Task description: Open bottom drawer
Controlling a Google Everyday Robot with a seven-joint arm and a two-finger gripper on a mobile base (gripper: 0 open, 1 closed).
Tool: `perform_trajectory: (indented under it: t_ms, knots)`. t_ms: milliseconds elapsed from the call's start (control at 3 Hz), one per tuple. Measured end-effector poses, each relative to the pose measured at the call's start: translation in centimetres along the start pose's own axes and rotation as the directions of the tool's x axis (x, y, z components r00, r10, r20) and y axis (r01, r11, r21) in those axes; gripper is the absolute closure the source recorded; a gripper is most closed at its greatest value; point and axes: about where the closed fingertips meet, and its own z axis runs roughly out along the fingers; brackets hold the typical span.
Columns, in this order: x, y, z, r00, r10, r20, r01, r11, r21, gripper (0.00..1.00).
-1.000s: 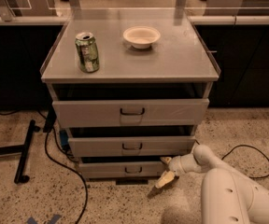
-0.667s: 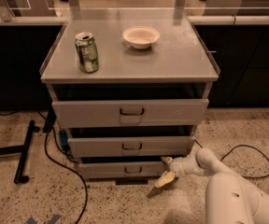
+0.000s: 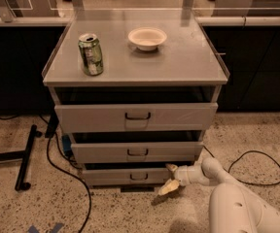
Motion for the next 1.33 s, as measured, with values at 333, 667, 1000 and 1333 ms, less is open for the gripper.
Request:
perform_trajectory:
  t_ms: [333,667,1000,1333]
  knots:
    - [-0.03,0.03,1.22,1.0,-0.003,0.02,0.003,0.9999,-0.013,0.0]
    - [-0.21,0.11,1.12,1.0,-0.003,0.019,0.003,0.9999,-0.014,0.0]
    - [-0.14,0.33,1.34,1.0,-0.012,0.005,0.012,0.9995,-0.028,0.0]
    - [0.06,0.54,1.24,0.999,-0.021,-0.025,0.02,0.9989,-0.042,0.0]
